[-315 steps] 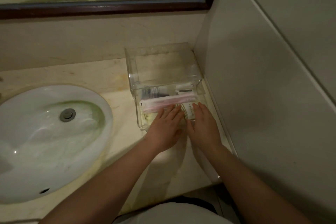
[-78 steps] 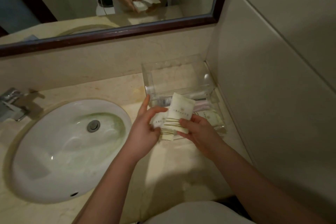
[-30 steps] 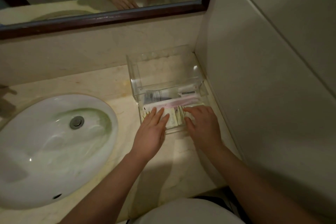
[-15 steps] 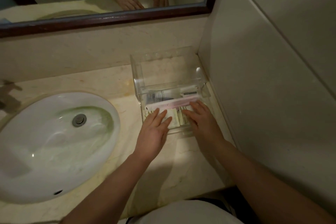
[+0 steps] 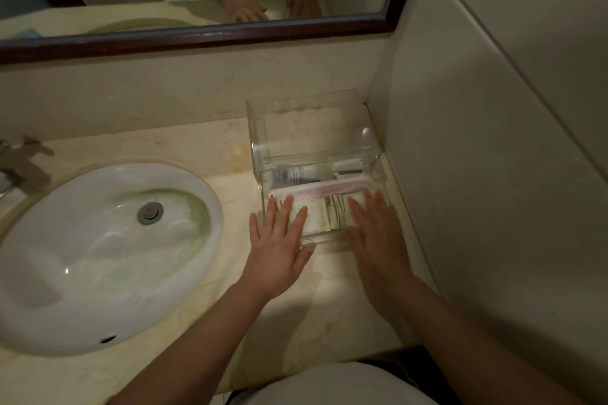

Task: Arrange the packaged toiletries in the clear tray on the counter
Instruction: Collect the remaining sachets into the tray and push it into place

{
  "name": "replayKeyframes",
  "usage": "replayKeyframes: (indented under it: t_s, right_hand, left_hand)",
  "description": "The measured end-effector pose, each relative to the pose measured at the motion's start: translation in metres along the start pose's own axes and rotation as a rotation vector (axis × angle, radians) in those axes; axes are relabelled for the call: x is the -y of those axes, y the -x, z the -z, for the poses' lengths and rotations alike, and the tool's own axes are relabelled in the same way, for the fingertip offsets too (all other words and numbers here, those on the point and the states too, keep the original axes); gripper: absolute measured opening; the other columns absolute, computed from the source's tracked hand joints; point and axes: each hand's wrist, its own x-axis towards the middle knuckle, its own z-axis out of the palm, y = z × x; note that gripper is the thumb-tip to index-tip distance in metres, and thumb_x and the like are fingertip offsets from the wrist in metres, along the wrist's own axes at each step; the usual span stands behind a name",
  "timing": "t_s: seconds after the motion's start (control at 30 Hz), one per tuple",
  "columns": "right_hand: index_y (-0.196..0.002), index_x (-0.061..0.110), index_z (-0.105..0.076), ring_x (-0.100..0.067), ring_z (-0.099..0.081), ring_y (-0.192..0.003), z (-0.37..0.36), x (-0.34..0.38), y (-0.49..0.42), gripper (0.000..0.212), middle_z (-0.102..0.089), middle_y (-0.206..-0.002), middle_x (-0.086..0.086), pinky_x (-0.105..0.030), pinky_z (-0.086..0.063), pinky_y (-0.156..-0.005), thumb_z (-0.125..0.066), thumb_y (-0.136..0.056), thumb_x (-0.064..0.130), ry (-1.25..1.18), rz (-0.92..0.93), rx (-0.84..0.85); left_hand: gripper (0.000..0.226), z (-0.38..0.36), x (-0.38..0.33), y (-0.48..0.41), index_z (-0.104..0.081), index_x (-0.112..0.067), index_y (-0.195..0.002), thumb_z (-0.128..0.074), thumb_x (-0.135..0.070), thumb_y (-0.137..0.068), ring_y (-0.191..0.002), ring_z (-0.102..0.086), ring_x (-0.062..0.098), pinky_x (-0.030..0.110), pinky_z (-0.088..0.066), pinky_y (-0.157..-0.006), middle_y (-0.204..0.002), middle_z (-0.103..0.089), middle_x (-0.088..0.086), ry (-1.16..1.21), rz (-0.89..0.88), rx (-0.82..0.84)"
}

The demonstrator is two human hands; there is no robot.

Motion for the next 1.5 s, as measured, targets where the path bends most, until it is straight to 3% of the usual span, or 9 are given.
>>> replayKeyframes:
  t_s: [0.1,0.23,0.37,0.6,0.7,0.9,1.17,1.33,1.5]
  right_hand:
    - [-0.139,0.014,-0.047,-0.033,-0.04,-0.131,0.007,-0.011,-0.011,0.053,-0.044,-0.144,-0.016,-0.044,-0.034,-0.109,-0.04,-0.092,0.038,-0.214,-0.315,-0.288]
    - [-0.125,0.011,-0.059,-0.031,-0.059,-0.106,0.009,-0.026,-0.038,0.039,-0.063,-0.122,-0.015,-0.034,-0.047,-0.084,-0.043,-0.095,0.03,-0.54,-0.606,-0.077]
    - [-0.117,0.013,-0.063,-0.026,-0.063,-0.097,0.009,-0.025,-0.048,0.033,-0.068,-0.109,-0.01,-0.034,-0.05,-0.079,-0.041,-0.098,0.029,-0.695,-0.597,-0.059]
    - [-0.117,0.013,-0.062,-0.022,-0.06,-0.102,0.006,-0.017,-0.062,0.03,-0.065,-0.109,-0.003,-0.026,-0.045,-0.076,-0.05,-0.096,0.03,-0.726,-0.578,-0.087]
    - [-0.133,0.013,-0.054,-0.023,-0.06,-0.111,0.006,-0.013,-0.072,0.053,-0.062,-0.122,-0.005,-0.033,-0.047,-0.093,-0.063,-0.087,0.039,-0.716,-0.61,-0.079]
    - [-0.138,0.015,-0.048,-0.025,-0.059,-0.113,0.003,-0.005,-0.093,0.075,-0.057,-0.131,-0.009,-0.029,-0.045,-0.09,-0.076,-0.074,0.042,-0.665,-0.655,-0.115]
    - [-0.143,0.01,-0.034,-0.03,-0.055,-0.122,-0.004,-0.003,-0.12,0.098,-0.052,-0.139,-0.014,-0.039,-0.046,-0.1,-0.082,-0.066,0.046,-0.609,-0.705,-0.173]
    - [-0.139,0.008,-0.038,-0.032,-0.054,-0.122,-0.002,-0.003,-0.131,0.091,-0.053,-0.138,-0.015,-0.036,-0.045,-0.099,-0.082,-0.068,0.045,-0.562,-0.679,-0.198]
    - [-0.141,0.011,-0.035,-0.026,-0.054,-0.122,-0.001,0.003,-0.131,0.101,-0.052,-0.138,-0.012,-0.041,-0.045,-0.103,-0.075,-0.059,0.055,-0.759,-0.659,-0.212]
  left_hand:
    - [0.065,0.01,-0.006,0.002,-0.025,-0.021,-0.149,-0.044,-0.048,-0.093,-0.14,-0.021,0.032,0.048,-0.023,-0.11,-0.152,-0.024,0.014,0.294,0.363,-0.209]
    - [0.047,0.016,-0.009,-0.012,-0.045,-0.01,-0.133,-0.043,-0.04,-0.097,-0.114,-0.05,0.031,0.03,-0.036,-0.091,-0.13,-0.042,0.015,0.73,0.711,-0.103]
    - [0.036,0.018,-0.009,-0.022,-0.054,-0.011,-0.123,-0.048,-0.034,-0.096,-0.094,-0.045,0.017,0.028,-0.037,-0.085,-0.119,-0.051,0.011,0.783,0.673,-0.115]
    - [0.059,0.014,0.004,-0.043,-0.055,-0.015,-0.122,-0.045,-0.053,-0.078,-0.103,-0.06,0.024,0.046,-0.049,-0.096,-0.12,-0.058,0.01,0.885,0.724,-0.155]
    - [0.055,0.014,0.009,-0.053,-0.057,-0.017,-0.122,-0.049,-0.049,-0.077,-0.104,-0.06,0.024,0.046,-0.049,-0.095,-0.118,-0.06,0.009,0.894,0.746,-0.156]
    - [0.053,0.012,0.013,-0.067,-0.06,-0.02,-0.118,-0.052,-0.044,-0.071,-0.108,-0.059,0.025,0.049,-0.049,-0.094,-0.11,-0.065,0.005,0.929,0.777,-0.208]
    - [0.048,0.02,0.009,-0.085,-0.049,-0.005,-0.13,-0.063,-0.02,-0.086,-0.114,-0.056,0.029,0.04,-0.046,-0.099,-0.126,-0.057,0.014,0.964,0.843,-0.261]
    - [0.077,0.02,0.006,-0.094,-0.023,-0.004,-0.146,-0.068,-0.02,-0.086,-0.125,-0.048,0.031,0.036,-0.04,-0.103,-0.141,-0.038,0.019,1.0,0.933,-0.337]
    - [0.081,0.023,0.008,-0.106,-0.019,-0.008,-0.147,-0.07,-0.022,-0.085,-0.124,-0.046,0.035,0.034,-0.038,-0.098,-0.143,-0.033,0.023,1.014,0.972,-0.376]
